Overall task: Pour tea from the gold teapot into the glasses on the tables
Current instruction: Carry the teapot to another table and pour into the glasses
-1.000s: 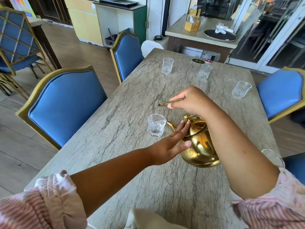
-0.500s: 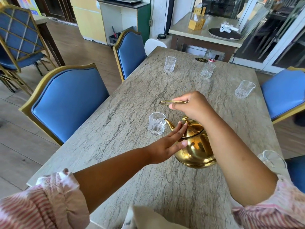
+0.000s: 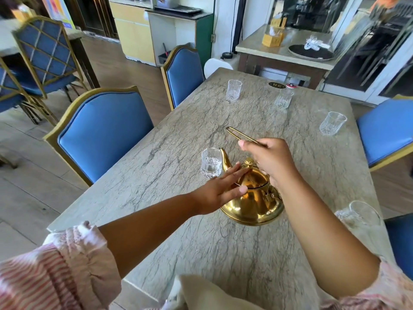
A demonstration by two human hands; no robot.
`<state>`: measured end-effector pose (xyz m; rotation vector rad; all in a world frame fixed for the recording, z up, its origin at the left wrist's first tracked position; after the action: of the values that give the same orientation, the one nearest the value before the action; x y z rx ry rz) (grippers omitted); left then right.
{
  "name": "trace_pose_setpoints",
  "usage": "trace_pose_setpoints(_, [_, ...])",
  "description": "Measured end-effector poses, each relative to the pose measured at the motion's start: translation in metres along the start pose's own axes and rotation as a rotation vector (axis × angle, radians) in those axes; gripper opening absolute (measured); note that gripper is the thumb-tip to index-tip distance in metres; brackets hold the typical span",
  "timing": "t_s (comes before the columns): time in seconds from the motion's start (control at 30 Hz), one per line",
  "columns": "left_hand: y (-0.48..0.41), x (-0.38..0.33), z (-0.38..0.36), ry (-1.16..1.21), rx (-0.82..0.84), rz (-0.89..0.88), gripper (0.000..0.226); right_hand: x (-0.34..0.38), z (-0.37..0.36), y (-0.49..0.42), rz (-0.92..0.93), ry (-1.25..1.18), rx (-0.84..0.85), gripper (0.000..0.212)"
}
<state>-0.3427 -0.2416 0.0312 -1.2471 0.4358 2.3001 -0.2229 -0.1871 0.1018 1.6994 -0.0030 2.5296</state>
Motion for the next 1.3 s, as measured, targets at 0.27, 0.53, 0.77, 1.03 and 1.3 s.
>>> trace_pose_setpoints(0.27, [0.042, 0.006, -0.007, -0.199, -0.195, -0.032, 0.07, 0.006, -0.021, 0.036, -0.03, -0.211, 0.23, 0.028])
trace_pose_setpoints(0.53, [0.106, 0.03, 0.005, -0.154, -0.483, 0.057, 0.069, 0.011, -0.094, 0.063, -0.046, -0.289, 0.501, 0.032])
trace_pose_setpoints(0.77, [0.181, 0.07, 0.047, -0.292, -0.678, 0.058, 0.053, 0.048, -0.181, 0.089, -0.013, -0.29, 0.659, 0.032])
trace_pose_setpoints(1.03, [0.298, 0.124, 0.129, -0.344, -0.752, 0.211, 0.058, 0.115, -0.325, 0.129, 0.056, -0.222, 0.803, 0.035])
trace_pose_setpoints(1.3, [0.407, 0.178, 0.22, -0.424, -0.764, 0.36, 0.06, 0.172, -0.472, 0.159, 0.057, -0.285, 0.86, 0.034])
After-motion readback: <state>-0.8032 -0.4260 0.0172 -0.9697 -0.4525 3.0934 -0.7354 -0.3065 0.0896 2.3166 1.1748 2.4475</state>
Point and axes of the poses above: each hand's wrist, its own y-axis away from the middle knuckle, its own z-axis out of the back of the hand, x = y × z, the point moved 7 cm from there along -y, towards the middle knuckle, and after that the axes turned 2 degrees about -z, right-handed, at the moved point
